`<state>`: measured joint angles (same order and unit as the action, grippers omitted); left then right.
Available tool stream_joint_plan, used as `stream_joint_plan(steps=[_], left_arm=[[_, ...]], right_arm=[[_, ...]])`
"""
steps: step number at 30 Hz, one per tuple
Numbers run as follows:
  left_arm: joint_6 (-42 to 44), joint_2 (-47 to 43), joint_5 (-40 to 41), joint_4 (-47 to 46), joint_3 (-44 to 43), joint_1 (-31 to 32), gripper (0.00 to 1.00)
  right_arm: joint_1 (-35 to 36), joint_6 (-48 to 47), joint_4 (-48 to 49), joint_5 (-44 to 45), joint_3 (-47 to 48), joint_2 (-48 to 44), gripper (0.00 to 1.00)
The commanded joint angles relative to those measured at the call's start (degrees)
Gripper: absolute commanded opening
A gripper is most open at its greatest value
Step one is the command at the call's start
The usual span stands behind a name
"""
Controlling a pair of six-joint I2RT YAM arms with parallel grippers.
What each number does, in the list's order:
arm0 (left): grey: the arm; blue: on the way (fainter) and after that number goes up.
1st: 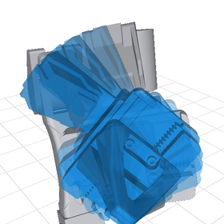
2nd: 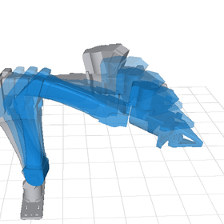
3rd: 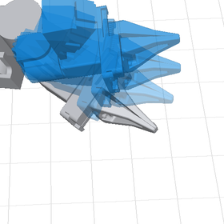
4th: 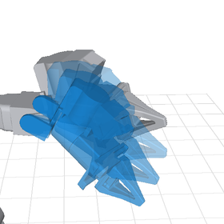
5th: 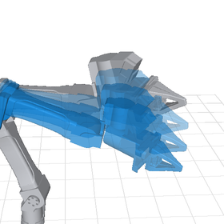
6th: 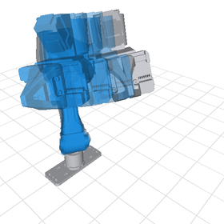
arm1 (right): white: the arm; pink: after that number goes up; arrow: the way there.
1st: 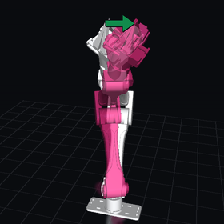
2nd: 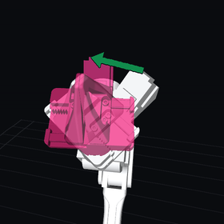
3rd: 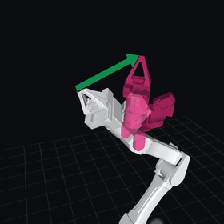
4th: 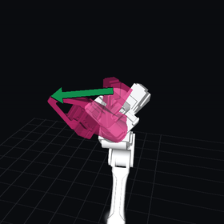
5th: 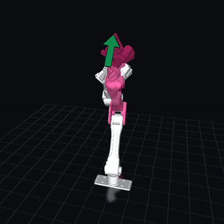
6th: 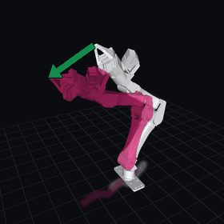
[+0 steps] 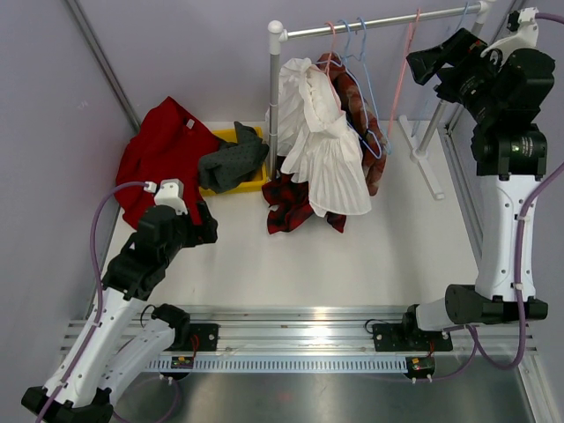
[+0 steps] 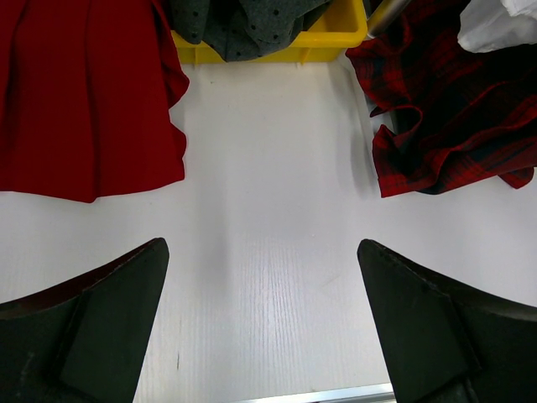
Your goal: Remove the skirt from the hanger
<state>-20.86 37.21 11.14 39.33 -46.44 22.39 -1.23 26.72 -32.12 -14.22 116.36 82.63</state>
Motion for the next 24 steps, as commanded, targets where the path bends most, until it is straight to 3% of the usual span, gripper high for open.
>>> stream_joint_plan(steps=[1,6,11,12,17,24], left_arm=[[-0.3,-0.7,1.1,-2.2,0.0,0.5,0.99],[-0.2,-0.8,1.3,-2.1,-0.1,1.2,0.99],[-0.1,-1.4,0.6,-2.2,-0.1,2.1,0.99],[-0.3,-1.6,1.4,-1.9,-0.1,2.5,0.99],[-0.3,-1.6,1.6,-1.9,0.0,2.8,0.99],[-0.2,-1.6,1.7,-1.8,-0.1,2.8,0.99]], right_arm=[[0.1,0.3,1.2,-5.4,3.3,-0.3,0.99],[0.0,5.1,6.1,-17.5,5.6,2.8,0.98],[1.0,5.4,4.2,-20.7,10.2,8.1,0.95],[3.8,2.1,-1.4,-16.4,14.9,11.0,0.93],[7.5,-4.2,-9.5,-8.6,21.0,16.1,0.90],[8.1,-5.4,-7.2,-5.4,13.6,15.3,0.81]])
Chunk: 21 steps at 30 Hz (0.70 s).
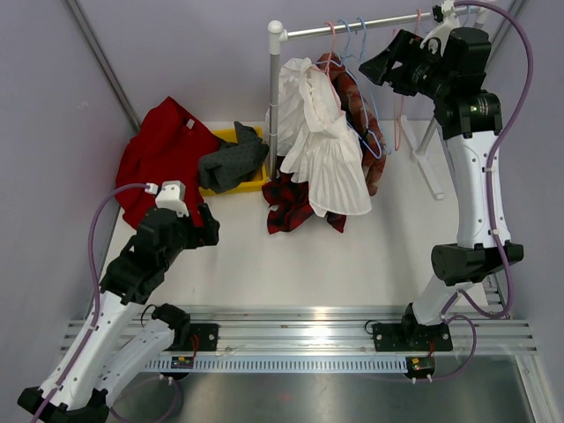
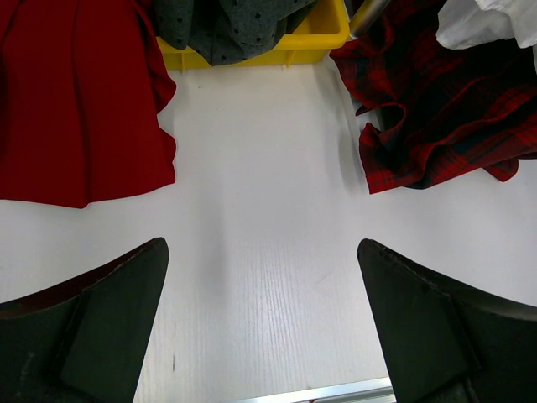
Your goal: Remove the skirt from the hanger
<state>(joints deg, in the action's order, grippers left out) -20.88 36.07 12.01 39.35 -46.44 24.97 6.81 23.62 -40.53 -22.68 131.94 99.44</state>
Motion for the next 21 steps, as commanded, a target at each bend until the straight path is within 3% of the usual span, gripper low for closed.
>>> stream_joint_plan(steps=[1,9,14,19,21], left_arm=[[-0.2,-0.4,0.8,-1.8,-0.1,0.3,0.99],[-0.2,-0.3,0.9,-1.8,-0.1,0.4,0.99],[-0.2,-0.4,0.9,-1.8,-0.1,0.3,0.99],[-0.2,-0.4,1.0,-1.9,-0.1,0.4,0.99],[-0.3,-0.4,1.3,-1.8,-0.1,0.3,0.99]], right_arm=[[0.0,-2.3,1.4,3.2,-2.5,-1.4,0.79],[0.1,-2.1,3.8,3.3,-5.5,-0.1,0.66],[0.1,-2.1,4.8,3.5,-7.0,0.6,0.52],[0.4,-1.9,6.1,3.3,-8.4,1.5,0.46],[0.5,-1.8,6.3,3.2,-8.5,1.9,0.31]])
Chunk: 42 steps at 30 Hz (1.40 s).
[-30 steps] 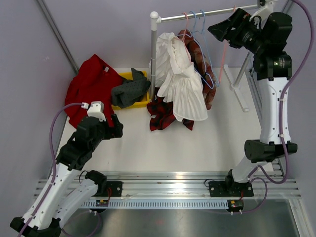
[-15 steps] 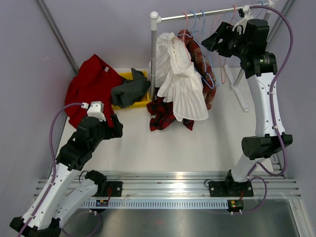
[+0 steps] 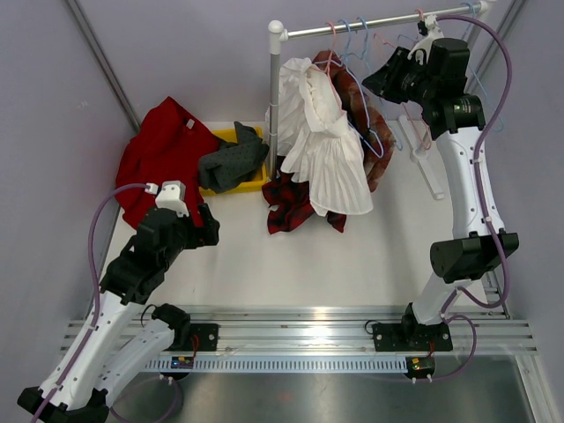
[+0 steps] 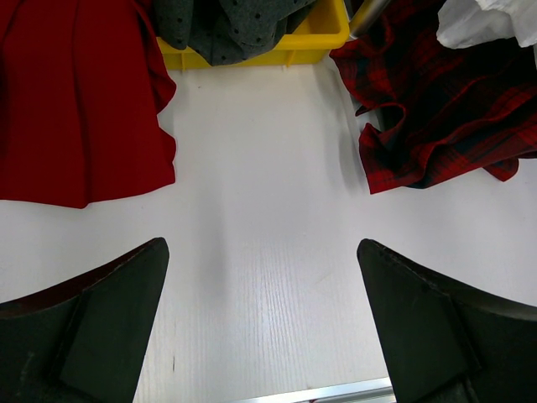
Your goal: Remove the skirt from the hanger
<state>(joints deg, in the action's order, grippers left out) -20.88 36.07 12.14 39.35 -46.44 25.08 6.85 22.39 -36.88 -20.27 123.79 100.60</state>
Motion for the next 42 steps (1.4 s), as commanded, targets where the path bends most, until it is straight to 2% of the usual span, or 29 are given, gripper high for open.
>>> stream_joint_plan(steps=[1,2,3,8,13,17,18,20,21,23,25,28,30,35,39,42], left_arm=[[-0.3,-0.4,1.1,-1.9,-0.1,0.2,0.99],[-0.2,-0.4,1.2,-1.8,-0.1,0.2,0.99],[-0.3,-0.4,1.3,-1.7,-0.1,0.2,0.99],[-0.1,-0.7,1.9,-1.6,-0.1,0.2,0.99],[1.8,1.4,2.9,-4.2,-1.8,0.3,0.99],[4.7,7.9,1.7,-6.7,-11.3,2.9,0.99],[5.4,9.5,2.4,-7.1,-16.9,5.2,0.99],[8.1,15.2,4.4,-7.3,-22.7,8.0,0.99],[9.2,17.2,4.9,-7.1,-29.2,10.6,0.99],[12.1,23.2,5.1,-6.7,-35.4,13.2,0.99],[13.5,27.0,4.0,-6.3,-44.0,16.7,0.99],[14.6,32.2,-0.6,-7.4,-51.7,20.9,0.99],[15.1,34.8,-5.4,-9.9,-53.6,24.6,0.99],[18.5,40.2,-10.3,-14.9,-55.1,33.1,0.99],[17.4,43.7,-16.8,-20.4,-52.9,33.8,0.99],[17.1,45.2,-16.2,-22.2,-52.2,35.6,0.99]], right_arm=[[0.4,-1.1,3.0,0.3,-0.5,0.8,0.21],[0.4,-1.3,3.3,0.1,-0.7,0.6,0.03],[0.4,-1.4,3.5,0.4,-0.8,0.5,0.00],[0.5,-3.1,3.3,2.5,0.5,-1.4,0.00],[0.5,-4.3,1.2,6.1,5.8,-3.0,0.00],[0.4,-4.9,0.8,9.4,6.2,-5.8,0.00],[0.4,-5.3,0.6,9.8,6.0,-6.4,0.00],[0.4,-5.9,0.5,10.9,4.9,-8.1,0.00],[0.4,-6.2,0.6,11.2,4.3,-8.8,0.00],[0.4,-6.5,0.6,12.4,2.2,-11.2,0.00],[0.3,-6.8,1.5,13.1,-0.9,-12.9,0.00],[0.3,-7.0,1.3,13.9,-3.0,-15.6,0.00],[0.2,-6.8,0.6,14.2,-3.8,-17.3,0.00],[0.2,-6.9,0.4,13.9,-6.1,-20.2,0.00],[0.2,-6.2,-0.8,12.2,-7.0,-20.0,0.00],[0.1,-6.0,3.0,12.8,-10.6,-21.7,0.00]])
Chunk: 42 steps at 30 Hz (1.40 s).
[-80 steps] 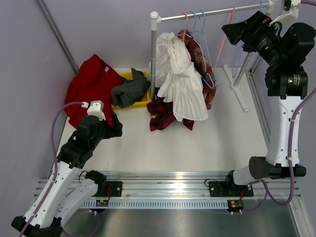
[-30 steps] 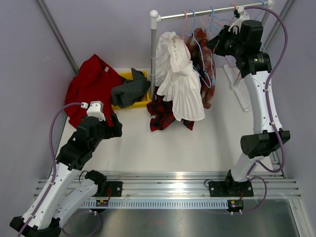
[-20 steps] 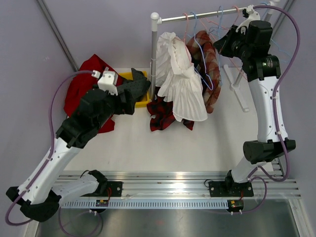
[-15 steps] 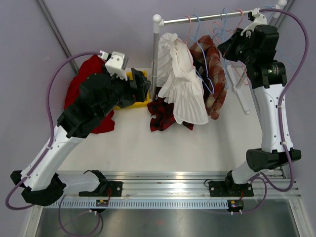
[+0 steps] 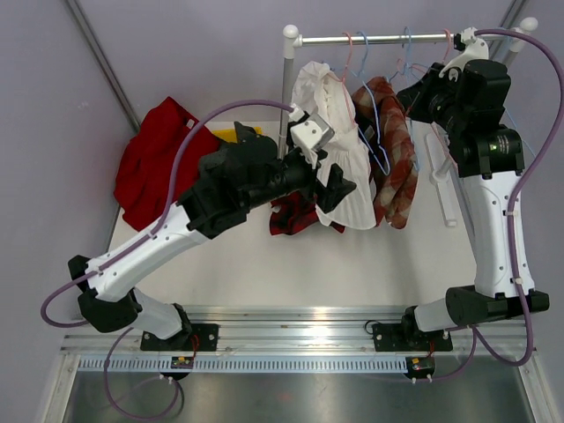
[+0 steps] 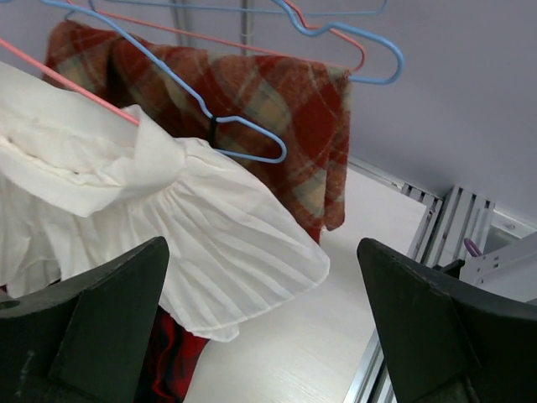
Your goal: Remove the skirt from the hanger
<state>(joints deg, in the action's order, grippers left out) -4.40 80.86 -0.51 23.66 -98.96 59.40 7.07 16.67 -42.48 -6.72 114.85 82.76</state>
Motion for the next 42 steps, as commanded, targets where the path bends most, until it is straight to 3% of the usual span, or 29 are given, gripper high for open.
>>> stream_joint_plan(steps=[1,9,14,21,31,42], left_arm=[[0.7,0.6,-2.5,-7.5,0.8,2.4,0.99],[-1.9,-1.2,-0.3,-13.6,10.3,4.8,0.99],[-1.8,-2.6,2.1,-14.3,12.8,6.4,0.99],[-1.5,-2.2,1.2,-15.9,12.2,7.4,0.99],[-0.5,6.1,-2.1,-18.6,4.1,11.3,0.99],[-2.5,14.0,-6.2,-23.3,0.3,15.1,0.99]], right_arm=[[-0.1,-0.4,9.1,-0.7,-1.7,-3.9,0.00],[-0.4,-1.3,14.6,2.1,3.8,0.7,0.00],[-0.5,-1.6,12.6,3.5,9.8,2.8,0.00],[-0.5,-1.5,11.8,5.3,2.8,-5.9,0.00],[-0.5,1.4,3.2,4.9,-4.1,-20.8,0.00],[-0.5,2.5,-1.6,4.2,-5.9,-26.0,0.00]])
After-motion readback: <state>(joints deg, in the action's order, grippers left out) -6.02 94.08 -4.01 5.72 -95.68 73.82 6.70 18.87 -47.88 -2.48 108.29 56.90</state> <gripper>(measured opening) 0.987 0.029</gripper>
